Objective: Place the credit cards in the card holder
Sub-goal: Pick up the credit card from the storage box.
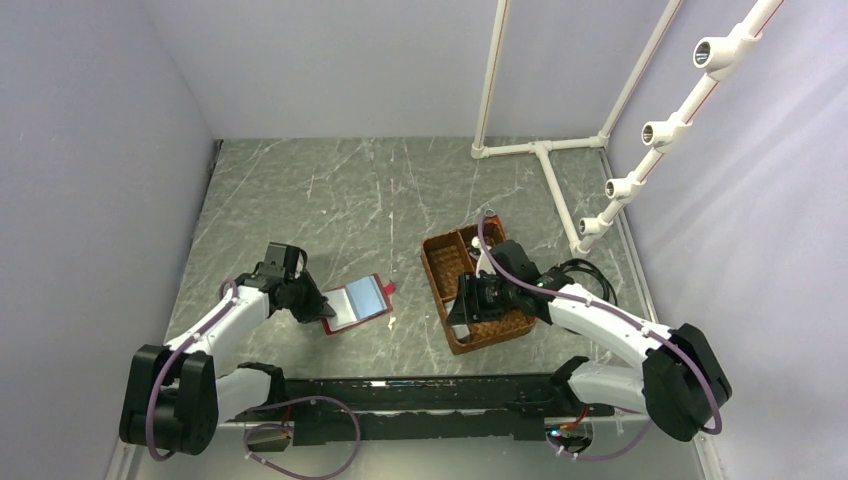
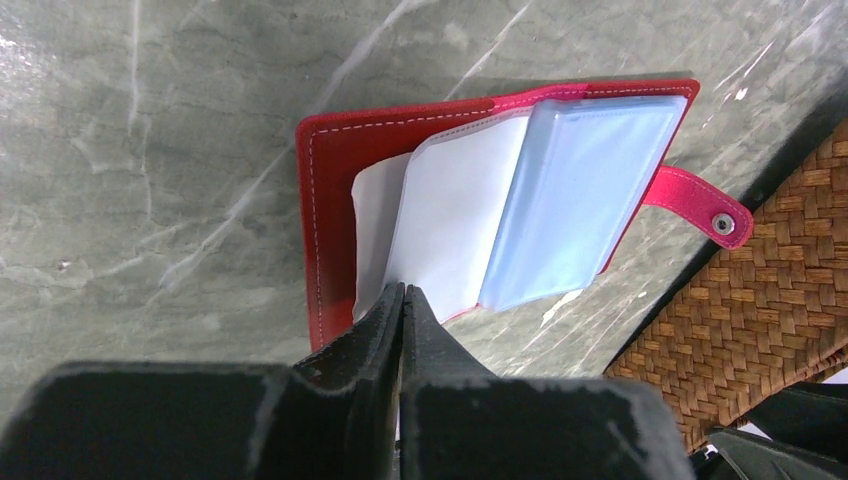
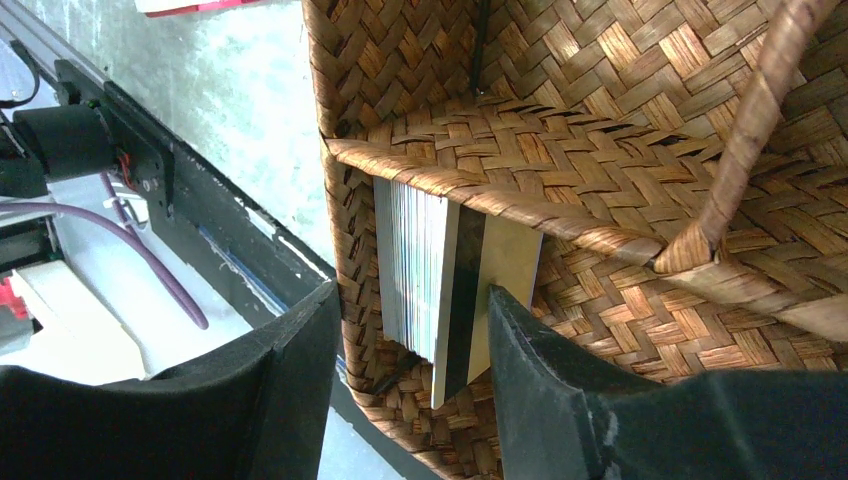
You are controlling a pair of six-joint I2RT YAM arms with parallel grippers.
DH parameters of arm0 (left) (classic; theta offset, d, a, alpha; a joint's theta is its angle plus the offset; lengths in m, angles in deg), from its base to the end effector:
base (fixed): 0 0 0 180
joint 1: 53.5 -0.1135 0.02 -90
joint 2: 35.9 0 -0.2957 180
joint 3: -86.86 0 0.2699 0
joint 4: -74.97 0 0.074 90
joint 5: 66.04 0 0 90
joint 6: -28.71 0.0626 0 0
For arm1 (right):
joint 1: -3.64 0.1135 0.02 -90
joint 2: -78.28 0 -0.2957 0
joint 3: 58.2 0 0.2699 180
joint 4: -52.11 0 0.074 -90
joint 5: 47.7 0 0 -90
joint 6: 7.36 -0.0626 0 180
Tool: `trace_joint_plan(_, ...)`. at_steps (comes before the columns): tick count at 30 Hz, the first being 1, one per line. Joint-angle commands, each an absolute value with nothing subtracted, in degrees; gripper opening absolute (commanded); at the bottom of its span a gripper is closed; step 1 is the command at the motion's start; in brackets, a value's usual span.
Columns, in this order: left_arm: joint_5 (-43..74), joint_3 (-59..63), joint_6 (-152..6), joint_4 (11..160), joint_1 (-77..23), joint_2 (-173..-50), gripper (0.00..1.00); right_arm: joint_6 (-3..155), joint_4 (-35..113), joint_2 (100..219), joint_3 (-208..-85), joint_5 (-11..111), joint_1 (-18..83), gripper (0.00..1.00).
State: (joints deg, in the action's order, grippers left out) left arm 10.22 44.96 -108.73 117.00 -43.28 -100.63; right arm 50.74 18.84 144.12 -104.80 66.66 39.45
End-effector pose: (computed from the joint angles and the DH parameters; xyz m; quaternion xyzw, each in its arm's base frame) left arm 0.1940 -0.0501 0.1541 -0.2846 0.9267 -0.2065 0.1330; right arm 0.1743 0.1576 0.1904 -0.0993 0.9228 0.3409 0.1496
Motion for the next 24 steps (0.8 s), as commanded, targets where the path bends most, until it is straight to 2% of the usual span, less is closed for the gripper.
trace_joint_plan(1, 9.11, 44.13, -107.78, 115.70, -43.22, -100.45, 0.10, 51.56, 18.08, 143.92, -107.00, 64.35, 38.97, 0.00)
trace_joint_plan(3, 9.63, 42.99, -107.38, 117.12, -43.23, -99.63, 0.12, 51.82, 18.19, 144.71, -107.38, 64.43, 38.97, 0.02)
trace_joint_plan(5, 10.29, 41.75, -106.92, 118.94, -43.24, -98.07, 0.16, 51.96, 18.43, 145.26, -107.74, 64.76, 38.96, 0.15)
trace_joint_plan(8, 10.86, 40.11, -106.45, 121.31, -43.30, -95.49, 0.21, 51.90, 19.63, 145.93, -107.41, 65.80, 38.97, 0.29)
trace_joint_plan(11, 11.06, 38.87, -106.13, 122.91, -43.29, -94.31, 0.23, 51.70, 20.17, 146.29, -107.11, 65.79, 38.97, 0.40)
trace_joint_plan(15, 10.28, 38.42, -106.11, 122.91, -43.22, -94.16, 0.24, 51.87, 20.29, 145.95, -107.19, 65.88, 38.97, 0.64)
trace_joint_plan(18, 9.59, 38.59, -106.20, 122.46, -43.27, -94.26, 0.24, 51.88, 19.84, 144.98, -107.52, 65.17, 38.97, 0.78)
trace_joint_plan(24, 9.61, 38.14, -105.77, 123.09, -43.25, -93.93, 0.28, 52.72, 17.45, 144.05, -109.12, 62.44, 38.97, 0.88)
